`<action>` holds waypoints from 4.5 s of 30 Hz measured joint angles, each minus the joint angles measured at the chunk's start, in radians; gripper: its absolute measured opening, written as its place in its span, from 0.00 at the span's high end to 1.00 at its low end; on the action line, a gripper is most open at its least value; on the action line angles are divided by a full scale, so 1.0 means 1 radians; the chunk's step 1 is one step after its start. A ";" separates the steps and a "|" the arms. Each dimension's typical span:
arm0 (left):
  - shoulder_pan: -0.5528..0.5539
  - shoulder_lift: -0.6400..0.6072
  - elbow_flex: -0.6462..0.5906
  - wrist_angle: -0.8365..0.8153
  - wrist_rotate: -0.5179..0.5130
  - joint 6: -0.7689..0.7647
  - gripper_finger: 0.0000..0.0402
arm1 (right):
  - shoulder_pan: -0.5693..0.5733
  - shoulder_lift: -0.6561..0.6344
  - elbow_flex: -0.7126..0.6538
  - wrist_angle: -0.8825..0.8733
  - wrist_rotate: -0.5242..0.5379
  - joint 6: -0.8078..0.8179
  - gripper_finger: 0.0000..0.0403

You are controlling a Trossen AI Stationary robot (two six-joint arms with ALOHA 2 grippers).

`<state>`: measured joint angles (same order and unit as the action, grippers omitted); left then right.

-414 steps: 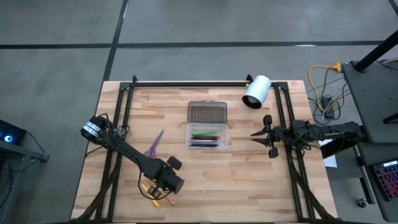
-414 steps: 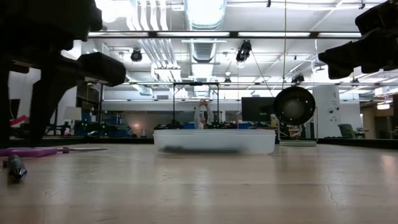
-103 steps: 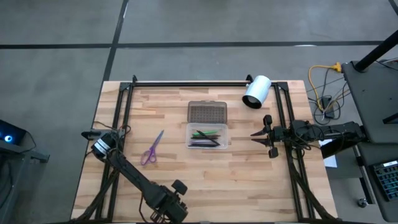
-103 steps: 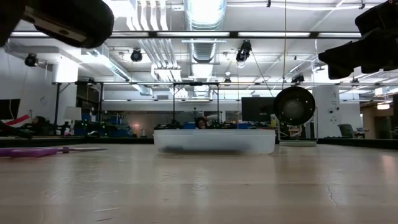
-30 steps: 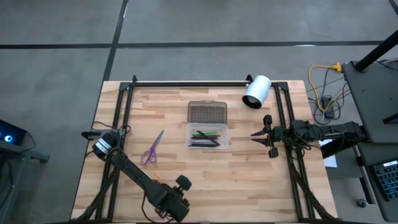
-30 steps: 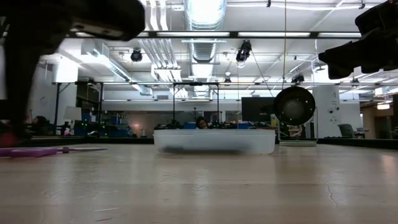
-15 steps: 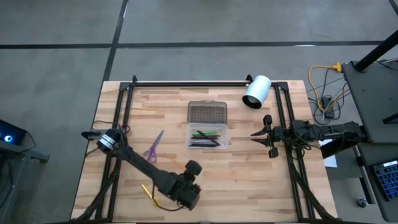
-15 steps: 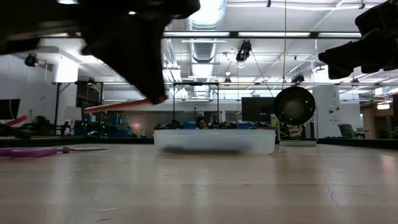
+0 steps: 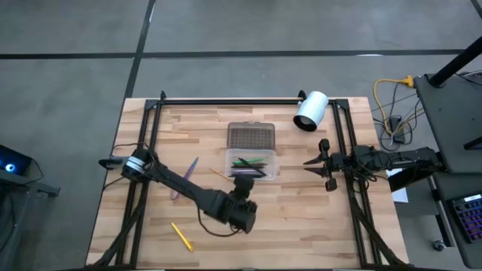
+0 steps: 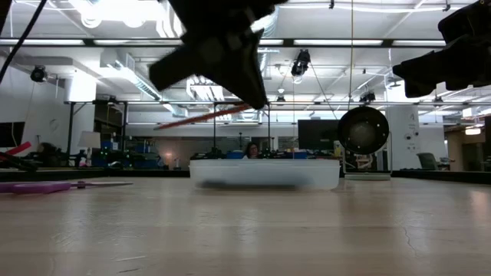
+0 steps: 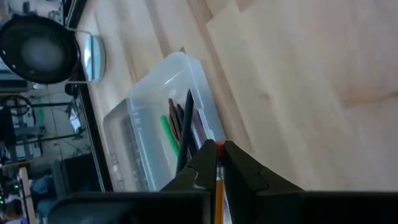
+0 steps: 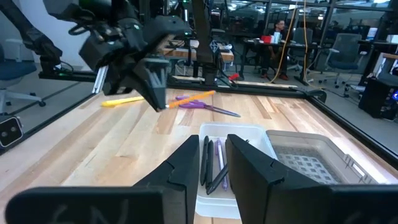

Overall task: Pick & place school supplies into a supply box
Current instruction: Put the orange pencil into the white and black supply box, then put the yellow pen into the white and black supply box

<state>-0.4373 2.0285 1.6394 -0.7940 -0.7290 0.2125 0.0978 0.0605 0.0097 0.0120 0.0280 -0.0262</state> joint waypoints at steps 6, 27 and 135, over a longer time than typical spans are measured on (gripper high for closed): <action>0.019 0.000 -0.090 0.231 -0.009 0.162 1.00 | 0.000 0.000 0.000 0.000 0.000 0.000 0.80; 0.082 0.000 -0.169 0.587 -0.007 0.459 1.00 | 0.000 0.000 0.000 0.000 0.000 0.000 0.81; -0.049 -0.139 -0.245 0.093 0.361 -0.054 0.91 | 0.000 0.000 0.000 0.000 0.000 0.000 0.83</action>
<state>-0.4864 1.8893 1.3943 -0.7009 -0.3683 0.1581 0.0981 0.0608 0.0097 0.0120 0.0280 -0.0261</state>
